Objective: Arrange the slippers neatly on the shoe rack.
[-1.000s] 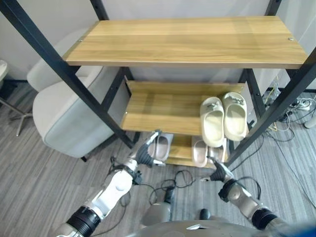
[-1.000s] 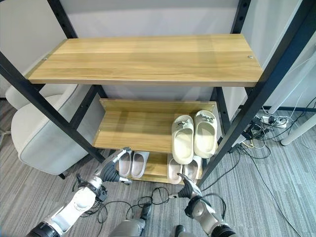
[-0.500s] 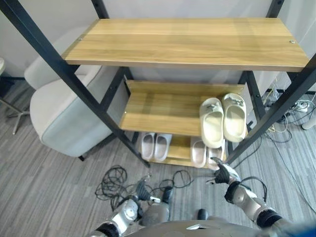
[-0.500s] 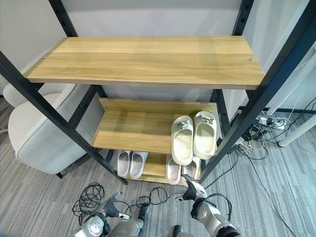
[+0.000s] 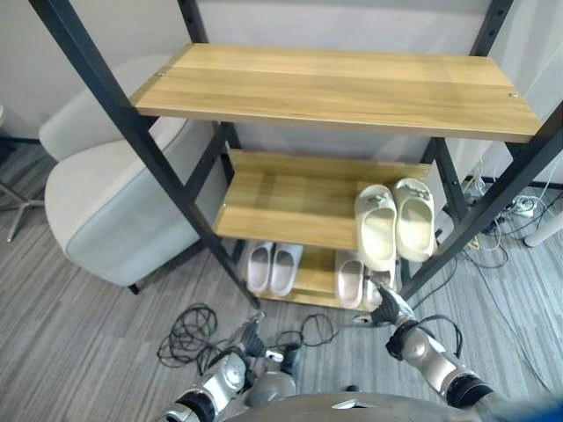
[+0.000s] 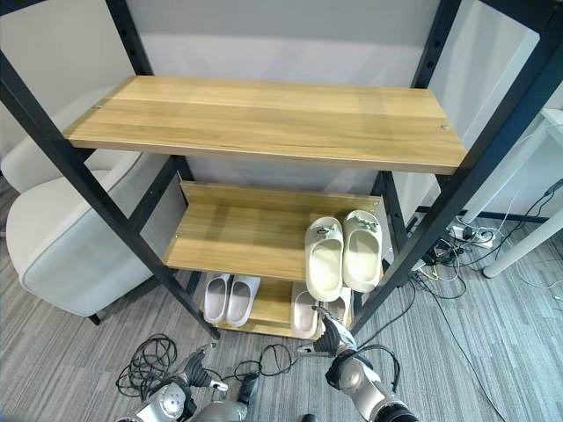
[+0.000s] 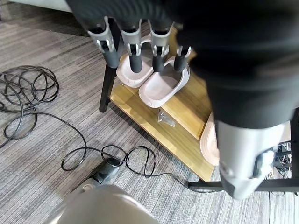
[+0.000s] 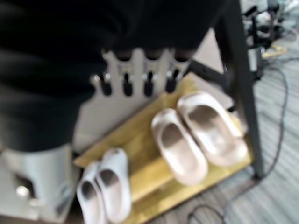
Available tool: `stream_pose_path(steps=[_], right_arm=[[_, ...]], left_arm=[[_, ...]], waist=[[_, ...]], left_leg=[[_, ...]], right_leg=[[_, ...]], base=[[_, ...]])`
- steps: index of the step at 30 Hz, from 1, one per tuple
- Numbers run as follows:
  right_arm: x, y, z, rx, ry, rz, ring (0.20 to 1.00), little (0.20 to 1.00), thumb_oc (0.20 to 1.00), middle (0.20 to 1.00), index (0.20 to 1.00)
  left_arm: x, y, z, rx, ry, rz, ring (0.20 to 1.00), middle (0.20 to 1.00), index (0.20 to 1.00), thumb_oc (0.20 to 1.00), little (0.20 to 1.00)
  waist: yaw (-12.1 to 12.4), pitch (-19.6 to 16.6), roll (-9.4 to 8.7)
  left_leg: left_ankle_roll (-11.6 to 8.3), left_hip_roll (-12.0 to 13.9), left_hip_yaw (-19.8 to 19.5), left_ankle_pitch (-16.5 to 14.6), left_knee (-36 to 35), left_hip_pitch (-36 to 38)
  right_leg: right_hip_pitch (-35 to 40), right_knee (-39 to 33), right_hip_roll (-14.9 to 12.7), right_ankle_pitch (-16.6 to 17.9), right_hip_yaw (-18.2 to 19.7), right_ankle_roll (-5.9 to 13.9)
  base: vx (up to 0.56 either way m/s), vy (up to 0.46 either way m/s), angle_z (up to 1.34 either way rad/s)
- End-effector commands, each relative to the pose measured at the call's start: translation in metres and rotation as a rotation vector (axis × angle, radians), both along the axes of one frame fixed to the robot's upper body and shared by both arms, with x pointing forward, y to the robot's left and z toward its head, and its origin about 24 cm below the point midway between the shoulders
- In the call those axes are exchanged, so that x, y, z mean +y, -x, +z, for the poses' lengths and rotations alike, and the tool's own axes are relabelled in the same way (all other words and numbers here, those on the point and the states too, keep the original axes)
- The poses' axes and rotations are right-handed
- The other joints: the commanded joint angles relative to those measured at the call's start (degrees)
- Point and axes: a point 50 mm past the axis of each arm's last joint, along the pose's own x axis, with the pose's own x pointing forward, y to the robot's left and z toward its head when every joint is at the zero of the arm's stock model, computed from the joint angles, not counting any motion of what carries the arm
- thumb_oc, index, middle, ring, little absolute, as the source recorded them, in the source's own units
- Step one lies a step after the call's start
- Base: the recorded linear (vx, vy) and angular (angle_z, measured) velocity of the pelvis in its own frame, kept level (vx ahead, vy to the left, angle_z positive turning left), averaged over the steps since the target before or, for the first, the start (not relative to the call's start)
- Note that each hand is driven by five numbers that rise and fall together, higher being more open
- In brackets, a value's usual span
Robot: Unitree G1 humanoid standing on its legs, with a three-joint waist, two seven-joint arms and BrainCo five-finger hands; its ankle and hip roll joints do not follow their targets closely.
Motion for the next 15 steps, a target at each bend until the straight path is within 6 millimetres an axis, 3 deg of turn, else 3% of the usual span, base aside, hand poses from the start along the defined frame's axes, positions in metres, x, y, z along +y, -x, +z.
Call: stream_pose_path(steps=[1, 15], right_arm=[[0.004, -0.019, 0.028, -0.156, -0.069, 0.008, 1.000, 1.000, 1.000, 1.000, 1.000], [0.001, -0.022, 0.043, -0.226, -0.106, -0.012, 1.000, 1.000, 1.000, 1.000, 1.000]], left_arm=[[-0.006, -0.018, 0.006, -0.060, 0.007, 0.020, 1.000, 1.000, 1.000, 1.000, 1.000], [-0.008, 0.003, -0.005, 0.043, 0.048, 0.049, 1.000, 1.000, 1.000, 1.000, 1.000]], waist=[[0.6, -0.1, -1.01], [0.9, -0.7, -1.61]], left_leg=[[0.67, -1.9, 0.3, -6.2, 3.6, -0.2], [0.72, -2.1, -0.7, -6.3, 3.3, 0.1]], right_leg=[[-1.9, 3.2, -2.8, -3.4, -0.1, 3.72], [-1.5, 3.0, -2.8, -3.5, -1.1, 3.68]], base=[[0.02, -0.005, 0.04], [0.01, -0.001, 0.01]])
